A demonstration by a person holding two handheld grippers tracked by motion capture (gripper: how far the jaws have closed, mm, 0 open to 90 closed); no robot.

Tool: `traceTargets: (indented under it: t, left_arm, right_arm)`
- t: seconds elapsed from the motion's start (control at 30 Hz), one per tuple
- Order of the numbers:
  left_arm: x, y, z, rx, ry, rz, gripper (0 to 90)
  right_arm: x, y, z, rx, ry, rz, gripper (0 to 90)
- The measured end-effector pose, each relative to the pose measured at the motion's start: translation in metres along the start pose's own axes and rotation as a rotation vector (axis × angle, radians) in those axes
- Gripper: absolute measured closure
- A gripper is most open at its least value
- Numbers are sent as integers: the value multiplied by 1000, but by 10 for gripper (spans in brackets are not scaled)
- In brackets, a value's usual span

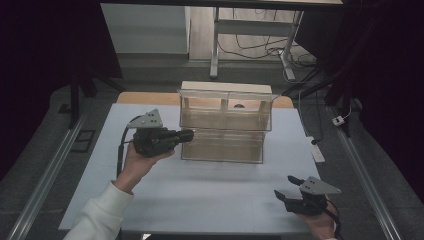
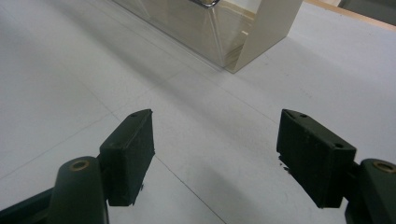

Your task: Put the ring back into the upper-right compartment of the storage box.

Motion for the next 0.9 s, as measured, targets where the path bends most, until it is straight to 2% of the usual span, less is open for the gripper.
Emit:
traceTargets:
  t: [0.43, 0.9]
  left_arm:
    - [-10, -10, -1, 16, -1, -3, 858]
    - [-28, -24, 1, 21, 2, -17, 858]
  right_arm:
    - [0, 1, 0, 3, -3, 2, 272]
    - [0, 1, 0, 1, 0, 2, 272]
Point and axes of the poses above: each handheld gripper's, and its own axes: y roughly backward along the jaws, x roughly out of its underside, z roughly to its left, the point moved 1 cm from there along -y, roughly forward along the jaws, and after that the axes turned 3 degrees about -y, right-handed, at the moved point
